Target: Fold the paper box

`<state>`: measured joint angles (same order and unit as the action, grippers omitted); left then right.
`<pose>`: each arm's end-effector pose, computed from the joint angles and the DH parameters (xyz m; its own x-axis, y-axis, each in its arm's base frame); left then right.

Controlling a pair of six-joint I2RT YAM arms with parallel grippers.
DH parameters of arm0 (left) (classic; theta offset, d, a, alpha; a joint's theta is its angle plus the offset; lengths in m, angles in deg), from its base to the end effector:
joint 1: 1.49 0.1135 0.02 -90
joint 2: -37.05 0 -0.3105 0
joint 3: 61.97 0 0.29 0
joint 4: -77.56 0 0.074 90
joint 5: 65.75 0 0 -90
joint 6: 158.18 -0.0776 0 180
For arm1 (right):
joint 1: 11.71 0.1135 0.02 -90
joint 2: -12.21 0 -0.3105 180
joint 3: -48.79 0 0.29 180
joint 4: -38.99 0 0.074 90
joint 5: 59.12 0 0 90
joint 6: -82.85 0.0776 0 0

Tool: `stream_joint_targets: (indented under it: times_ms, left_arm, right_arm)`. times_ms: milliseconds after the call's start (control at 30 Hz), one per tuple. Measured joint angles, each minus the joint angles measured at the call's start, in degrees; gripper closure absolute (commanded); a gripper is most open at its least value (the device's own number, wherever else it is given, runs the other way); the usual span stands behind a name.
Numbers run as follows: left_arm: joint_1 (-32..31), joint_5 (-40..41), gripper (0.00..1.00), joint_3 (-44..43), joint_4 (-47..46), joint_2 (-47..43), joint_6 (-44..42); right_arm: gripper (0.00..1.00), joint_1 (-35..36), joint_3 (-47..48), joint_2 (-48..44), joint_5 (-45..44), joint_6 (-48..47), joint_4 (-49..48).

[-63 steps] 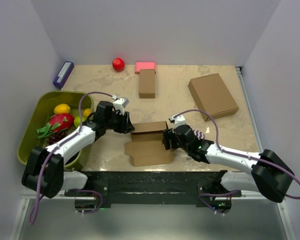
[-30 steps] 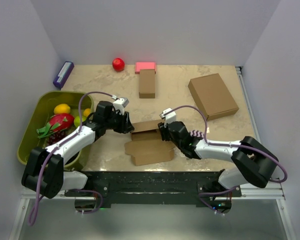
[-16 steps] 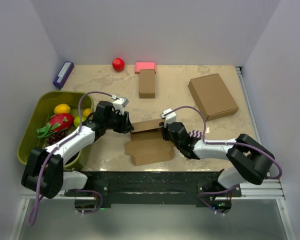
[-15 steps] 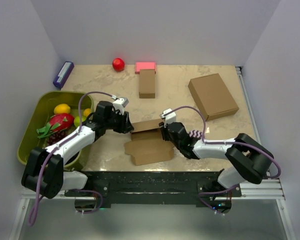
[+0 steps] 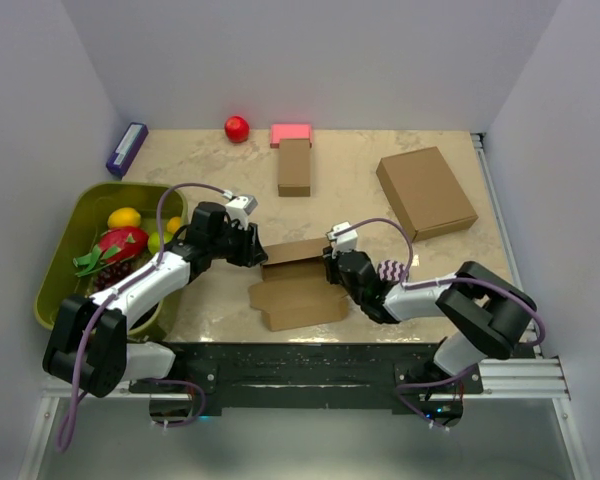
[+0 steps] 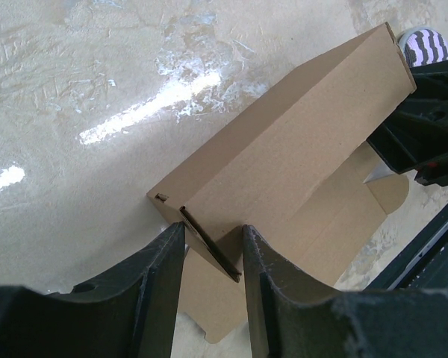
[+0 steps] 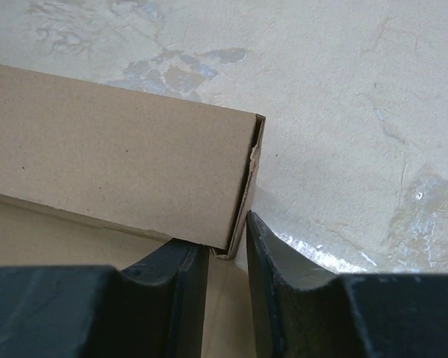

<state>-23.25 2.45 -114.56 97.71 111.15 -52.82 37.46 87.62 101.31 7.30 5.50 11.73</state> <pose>0.2808 -0.1431 0.2087 -0.7547 0.0364 -0.6550 0.4169 0.7976 -0.4359 0.2419 0.2325 0.1442 -0.3485 -0.0964 -0.9323 -0.3858 0.9213 0.0490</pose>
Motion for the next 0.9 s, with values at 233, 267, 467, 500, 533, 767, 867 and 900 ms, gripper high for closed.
stream_joint_targets:
  times_ms: [233, 267, 467, 500, 533, 767, 867, 900]
  left_arm:
    - [0.0, -0.7, 0.6, 0.0, 0.1, 0.0, 0.0]
    - [0.0, -0.9, 0.6, 0.0, 0.1, 0.0, 0.0]
    - [0.0, -1.3, 0.6, 0.0, 0.1, 0.0, 0.0]
    - [0.0, -1.3, 0.6, 0.0, 0.0, 0.0, 0.0]
    - [0.0, -1.3, 0.6, 0.0, 0.0, 0.0, -0.1]
    - [0.1, -0.9, 0.61, 0.0, -0.1, 0.0, -0.2]
    - [0.3, -0.7, 0.61, 0.0, -0.3, 0.0, -0.2]
    - [0.3, -0.6, 0.61, 0.0, -0.3, 0.0, -0.2]
  right_arm:
    - [1.0, 0.0, -0.7, 1.0, -3.1, 2.7, -2.3]
    - [1.0, 0.1, -0.6, 1.2, -3.7, 3.0, -2.2]
    - [1.0, 1.3, 2.2, 2.7, -9.3, 5.4, 1.0]
    - [1.0, 1.6, 2.8, 3.0, -10.3, 5.7, 1.7]
    - [1.0, 1.8, 3.2, 3.3, -11.0, 5.9, 2.3]
    - [1.0, 4.1, 8.1, 5.9, -18.4, 8.3, 8.5]
    - [1.0, 5.0, 10.7, 7.4, -22.0, 10.4, 11.8]
    - [1.0, 5.3, 11.5, 7.9, -23.1, 11.2, 12.9]
